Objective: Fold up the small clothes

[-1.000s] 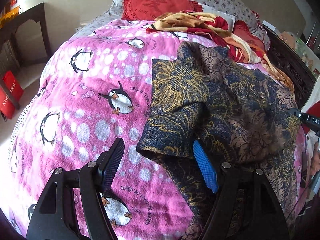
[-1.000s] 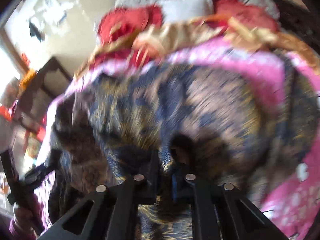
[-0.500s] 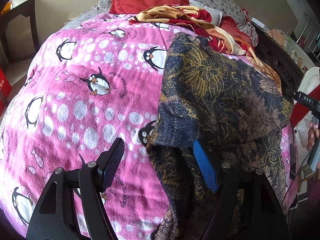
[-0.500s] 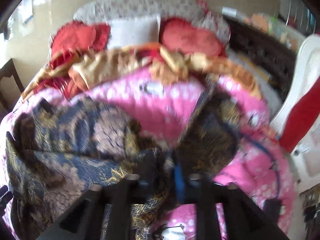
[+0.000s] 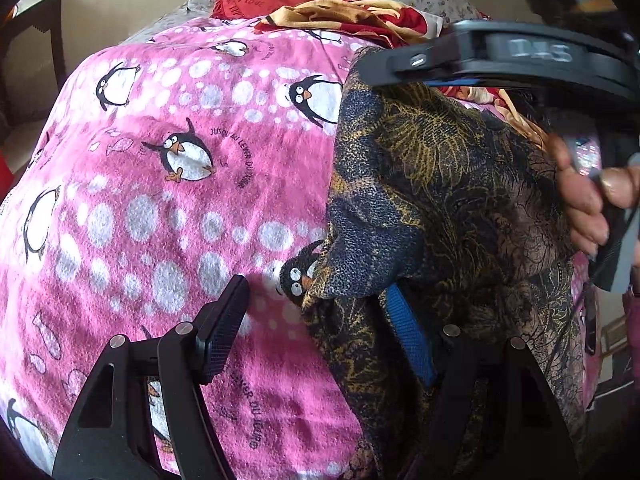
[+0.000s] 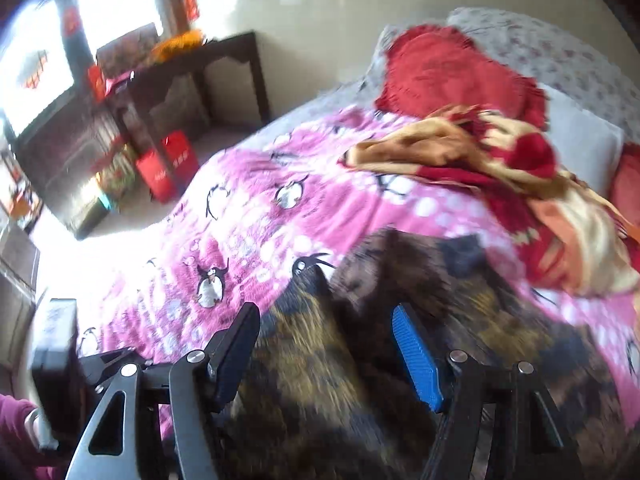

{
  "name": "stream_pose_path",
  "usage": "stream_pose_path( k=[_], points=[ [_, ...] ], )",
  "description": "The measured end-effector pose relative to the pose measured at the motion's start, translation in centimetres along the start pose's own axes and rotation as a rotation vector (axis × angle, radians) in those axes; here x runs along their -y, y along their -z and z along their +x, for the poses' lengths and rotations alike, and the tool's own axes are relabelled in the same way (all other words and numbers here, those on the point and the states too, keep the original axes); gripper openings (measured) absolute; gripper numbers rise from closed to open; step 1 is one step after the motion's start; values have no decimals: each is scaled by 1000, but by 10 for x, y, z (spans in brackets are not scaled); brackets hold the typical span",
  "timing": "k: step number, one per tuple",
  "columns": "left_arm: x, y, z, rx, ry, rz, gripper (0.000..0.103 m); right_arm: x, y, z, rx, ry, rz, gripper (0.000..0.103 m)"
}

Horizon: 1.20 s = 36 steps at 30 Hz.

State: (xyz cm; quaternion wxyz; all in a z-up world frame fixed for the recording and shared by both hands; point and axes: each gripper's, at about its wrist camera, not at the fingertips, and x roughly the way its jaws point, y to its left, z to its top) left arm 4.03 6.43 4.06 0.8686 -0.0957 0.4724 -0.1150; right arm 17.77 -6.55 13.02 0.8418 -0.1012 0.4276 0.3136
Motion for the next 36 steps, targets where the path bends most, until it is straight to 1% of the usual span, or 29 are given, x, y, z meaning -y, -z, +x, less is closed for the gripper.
stream_pose_path(
  k=[1,2,3,4,5,6,7,9,11,12,13,15,16,17,18,19,20,22,24,26,28,30,31,32,33,34,35,36],
  points=[
    [-1,0,0,8,-9,10,56,-3,-5,18,-40,1,-12,53],
    [-3,-1,0,11,-27,18,37,-3,-8,36,-88,-5,-18,27],
    [-7,-3,0,11,-37,12,29,-2,-8,48,-129,-21,-16,18],
    [-13,-4,-3,10,-22,-9,18,-3,-9,56,-152,-43,-2,14],
    [-22,-5,-7,10,11,-41,16,-1,-10,57,-143,-65,16,12],
    [-31,-6,-12,19,33,-72,16,-2,-14,53,-116,-106,36,11],
    [-39,-7,-17,29,30,-91,16,-2,-19,50,-90,-141,50,11],
    [-51,-8,-25,48,-7,-104,16,-5,-30,45,-25,-202,79,11],
    [-60,-8,-26,40,-6,-119,16,-11,-38,52,9,-217,83,11],
    [-62,-9,-25,28,-7,-128,16,-16,-38,58,18,-206,77,11],
    [-63,-9,-24,20,-6,-136,16,-17,-36,69,21,-183,69,11],
    [-62,-9,-27,13,-7,-138,16,-11,-33,90,-23,-163,74,11],
    [-61,-11,-30,12,-6,-136,16,-7,-29,91,-52,-178,94,13],
    [-61,-13,-33,13,-5,-136,16,1,-23,82,-51,-207,127,22],
    [-57,-16,-33,24,-8,-134,16,9,-15,67,-30,-213,149,31],
    [-56,-18,-38,39,-19,-127,16,18,-7,48,2,-181,149,49],
    [-54,-20,-42,49,-37,-112,16,23,-1,30,34,-140,140,55],
    [-47,-24,-49,68,-86,-77,16,37,14,7,72,-48,101,56],
    [-47,-31,-53,90,-102,-69,17,48,22,3,56,-32,107,56],
    [-45,-34,-52,94,-91,-80,24,53,31,3,26,-90,131,56],
    [-41,-36,-46,93,-76,-81,28,40,39,7,0,-147,108,56],
    [-36,-37,-37,85,-77,-71,30,14,43,15,-17,-148,40,56],
    [-34,-36,-31,73,-80,-67,30,5,45,22,-32,-135,3,52],
    [-33,-35,-23,55,-79,-66,30,-1,46,30,-43,-104,-26,30],
    [-34,-34,-14,35,-81,-67,30,-2,47,36,-54,-40,-37,16],
    [-35,-31,-5,11,-90,-69,30,1,45,43,-65,39,-21,9],
    [-35,-29,1,-7,-102,-67,30,9,43,45,-50,65,22,9],
    [-35,-28,2,5,-102,-59,30,16,42,43,-33,42,65,9]
  ],
)
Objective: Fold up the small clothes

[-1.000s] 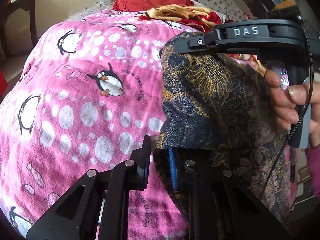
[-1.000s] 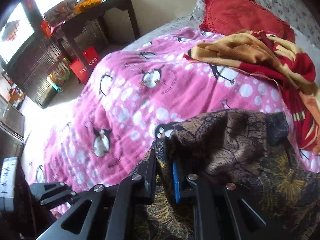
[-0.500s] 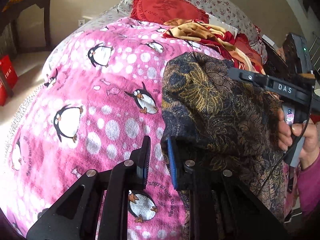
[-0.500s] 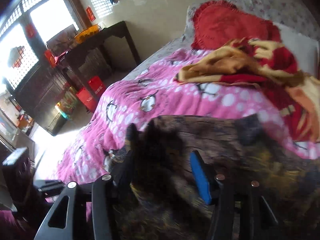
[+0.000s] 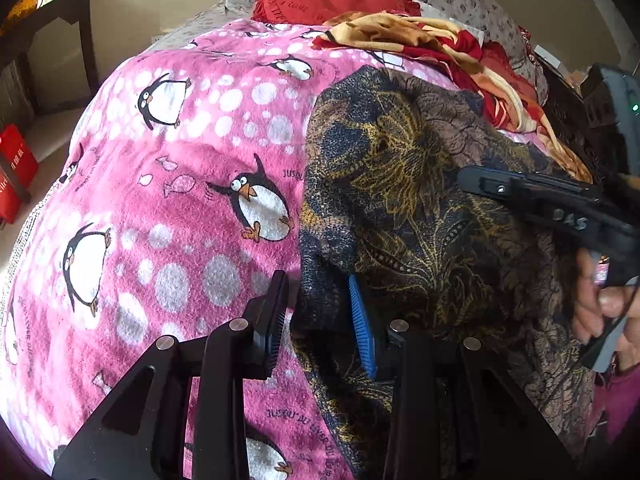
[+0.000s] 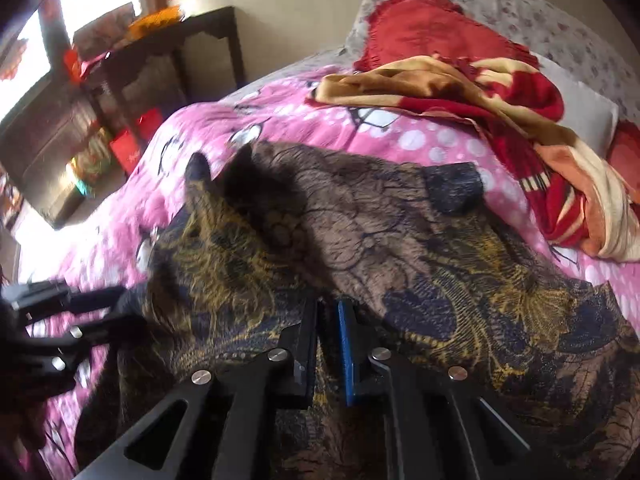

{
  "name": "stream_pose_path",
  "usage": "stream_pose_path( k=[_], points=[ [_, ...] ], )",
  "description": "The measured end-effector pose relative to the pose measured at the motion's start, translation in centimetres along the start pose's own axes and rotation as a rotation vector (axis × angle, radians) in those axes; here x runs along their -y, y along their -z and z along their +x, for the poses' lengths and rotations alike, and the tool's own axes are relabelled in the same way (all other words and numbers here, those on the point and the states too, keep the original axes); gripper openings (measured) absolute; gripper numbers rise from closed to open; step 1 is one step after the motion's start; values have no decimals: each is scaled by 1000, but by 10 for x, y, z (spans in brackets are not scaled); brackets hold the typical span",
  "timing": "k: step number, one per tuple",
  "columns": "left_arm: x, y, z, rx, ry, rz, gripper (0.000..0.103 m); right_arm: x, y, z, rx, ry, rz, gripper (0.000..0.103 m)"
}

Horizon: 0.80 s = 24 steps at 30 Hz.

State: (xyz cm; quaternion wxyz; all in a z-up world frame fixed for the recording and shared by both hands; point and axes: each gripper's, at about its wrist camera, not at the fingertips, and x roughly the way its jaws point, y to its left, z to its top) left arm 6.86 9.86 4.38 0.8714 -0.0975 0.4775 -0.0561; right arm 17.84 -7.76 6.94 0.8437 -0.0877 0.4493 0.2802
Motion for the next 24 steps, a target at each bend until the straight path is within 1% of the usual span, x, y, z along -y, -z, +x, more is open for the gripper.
stream_pose_path(
  k=[1,2,3,4,5,6,7,8,10,13,14,15,16,17,18,19,21,22,24],
  points=[
    [1,1,-2,10,1,9,30,5,0,-2,0,-58,44,9],
    [1,0,-2,8,1,16,30,8,0,-7,-10,-140,74,11],
    [1,0,-3,6,4,19,30,9,2,-14,-10,-202,81,12],
    [0,0,-3,7,9,17,30,10,2,-22,5,-208,71,22],
    [-2,1,-2,8,14,10,30,11,3,-30,34,-167,51,37],
    [-3,2,-2,11,18,4,30,13,3,-36,62,-113,39,44],
    [-3,2,-3,16,19,1,30,14,1,-40,88,-59,29,47],
    [-3,2,-3,19,17,-1,30,15,-1,-39,91,-30,17,47],
    [-2,3,-3,22,10,-2,31,14,-5,-29,61,-18,5,47],
    [-2,4,-4,20,6,6,31,8,-8,-7,0,-1,-49,40],
    [-2,3,-3,20,8,8,31,4,-7,-1,-13,9,-73,39],
    [-2,3,-3,20,10,8,31,0,-5,1,-15,13,-94,36],
    [-2,3,-2,20,12,9,31,-5,-4,3,-19,17,-109,22],
    [-2,2,-2,19,12,9,31,-7,-4,4,-29,42,-121,10],
    [-1,1,-3,16,7,10,31,-9,-3,6,-32,76,-111,8],
    [0,0,-4,15,0,11,31,-5,-5,5,-24,80,-82,3],
    [3,-2,-9,23,-20,8,31,5,-9,3,9,115,-8,0],
    [5,-3,-13,36,-24,7,31,12,-10,-1,26,105,35,0],
    [8,-6,-24,65,-24,10,31,21,-8,-10,58,28,112,0]
  ],
)
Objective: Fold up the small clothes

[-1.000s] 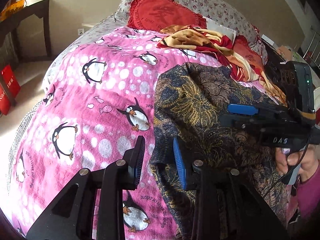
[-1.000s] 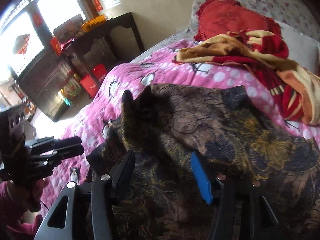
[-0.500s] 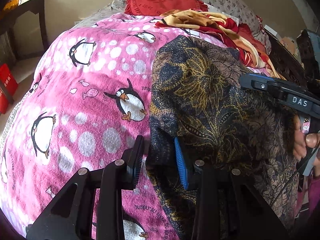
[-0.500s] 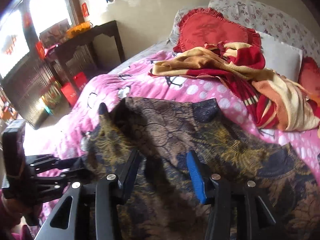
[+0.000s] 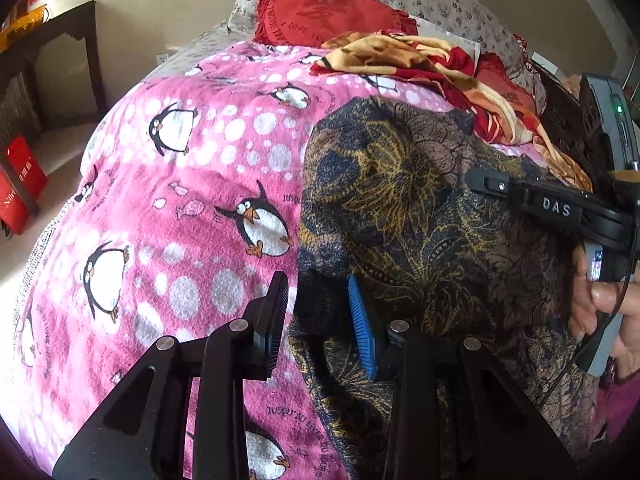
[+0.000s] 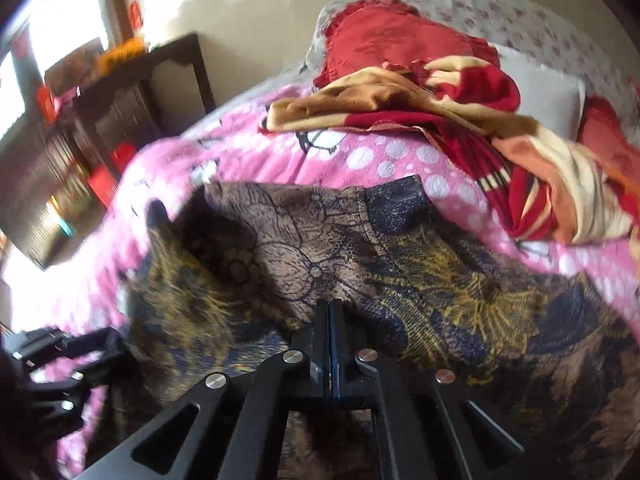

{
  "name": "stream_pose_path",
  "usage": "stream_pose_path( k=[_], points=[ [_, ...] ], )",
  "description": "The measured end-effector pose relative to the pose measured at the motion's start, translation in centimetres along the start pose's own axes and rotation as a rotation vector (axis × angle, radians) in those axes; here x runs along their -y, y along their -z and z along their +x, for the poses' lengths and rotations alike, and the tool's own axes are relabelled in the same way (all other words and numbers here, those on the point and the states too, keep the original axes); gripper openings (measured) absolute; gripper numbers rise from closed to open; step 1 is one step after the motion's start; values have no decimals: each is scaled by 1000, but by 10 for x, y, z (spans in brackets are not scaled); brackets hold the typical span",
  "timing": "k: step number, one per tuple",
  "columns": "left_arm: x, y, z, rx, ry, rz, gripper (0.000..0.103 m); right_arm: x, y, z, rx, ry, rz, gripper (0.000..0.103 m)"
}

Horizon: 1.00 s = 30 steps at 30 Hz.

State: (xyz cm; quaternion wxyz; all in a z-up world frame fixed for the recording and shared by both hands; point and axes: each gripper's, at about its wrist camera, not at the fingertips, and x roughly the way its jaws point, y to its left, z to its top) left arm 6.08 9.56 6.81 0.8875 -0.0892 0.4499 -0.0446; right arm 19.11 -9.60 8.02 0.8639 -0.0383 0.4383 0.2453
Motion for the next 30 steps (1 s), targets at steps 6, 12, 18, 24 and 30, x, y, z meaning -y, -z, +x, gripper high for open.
stream_pose_path(
  k=[6,12,18,24,30],
  points=[
    [24,-8,-21,43,44,34,31,30,33,-68,43,93,39,29],
    [68,-10,-14,13,110,103,31,99,91,-150,102,373,129,58],
    [113,-10,9,-19,120,169,31,162,121,-154,34,286,315,12],
    [130,-1,48,-112,75,182,31,182,129,-141,39,344,407,5],
    [136,7,52,-114,72,216,31,226,141,-196,161,320,549,33]
  ],
)
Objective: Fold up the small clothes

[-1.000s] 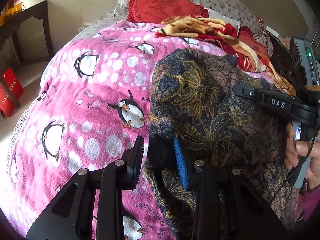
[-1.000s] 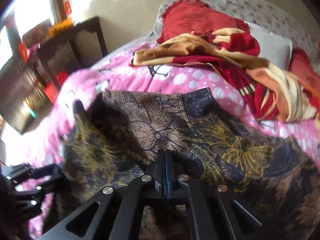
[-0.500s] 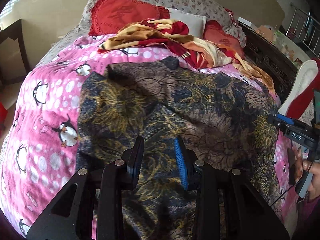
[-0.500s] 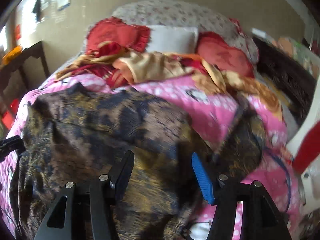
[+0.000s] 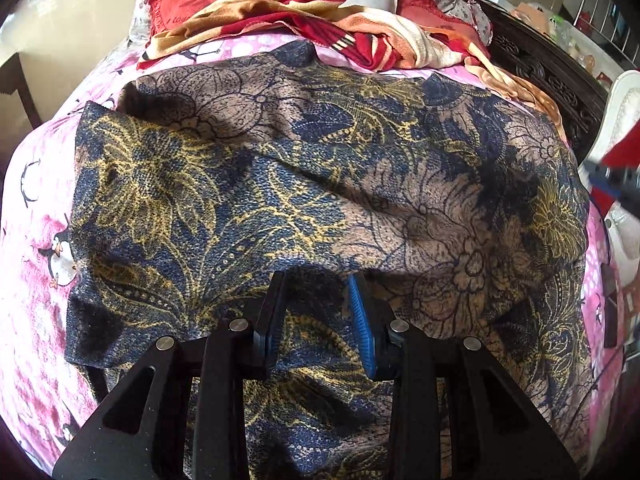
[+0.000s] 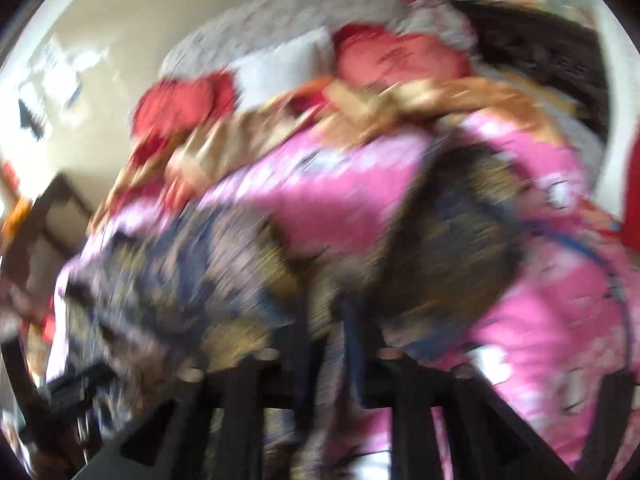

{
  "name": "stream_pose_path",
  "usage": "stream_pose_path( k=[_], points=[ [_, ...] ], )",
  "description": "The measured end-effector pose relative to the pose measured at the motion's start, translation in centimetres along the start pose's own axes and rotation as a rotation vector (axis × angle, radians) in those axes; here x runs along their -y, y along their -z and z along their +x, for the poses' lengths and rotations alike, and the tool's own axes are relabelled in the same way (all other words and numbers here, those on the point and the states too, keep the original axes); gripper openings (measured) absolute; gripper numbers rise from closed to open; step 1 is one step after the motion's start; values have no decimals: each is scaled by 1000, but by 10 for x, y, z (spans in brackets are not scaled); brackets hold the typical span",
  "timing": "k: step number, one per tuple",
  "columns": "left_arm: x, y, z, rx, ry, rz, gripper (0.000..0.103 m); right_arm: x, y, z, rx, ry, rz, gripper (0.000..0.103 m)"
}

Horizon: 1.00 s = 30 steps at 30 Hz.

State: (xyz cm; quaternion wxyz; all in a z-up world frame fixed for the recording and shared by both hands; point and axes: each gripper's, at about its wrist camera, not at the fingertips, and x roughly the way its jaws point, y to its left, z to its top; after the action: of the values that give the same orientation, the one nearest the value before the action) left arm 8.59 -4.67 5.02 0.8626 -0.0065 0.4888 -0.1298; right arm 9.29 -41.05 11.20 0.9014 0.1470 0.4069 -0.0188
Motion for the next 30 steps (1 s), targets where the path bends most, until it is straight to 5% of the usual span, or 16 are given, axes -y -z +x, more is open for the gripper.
stream_pose_path(
  k=[1,9,17,19,23,30],
  points=[
    [0,0,0,0,7,-6,31,9,-7,-4,20,22,17,43],
    [-1,-3,-4,1,35,-27,31,47,-83,37,-14,53,109,45],
    [-11,-2,-10,2,25,-36,31,62,-113,105,-81,157,134,45],
    [-15,-3,-10,3,26,-48,31,66,-114,110,-65,146,145,34],
    [-19,-4,-14,7,38,-70,31,73,-116,95,-43,118,146,5],
    [-29,-8,-35,61,49,-97,31,66,-114,-10,107,-123,131,5]
  ],
)
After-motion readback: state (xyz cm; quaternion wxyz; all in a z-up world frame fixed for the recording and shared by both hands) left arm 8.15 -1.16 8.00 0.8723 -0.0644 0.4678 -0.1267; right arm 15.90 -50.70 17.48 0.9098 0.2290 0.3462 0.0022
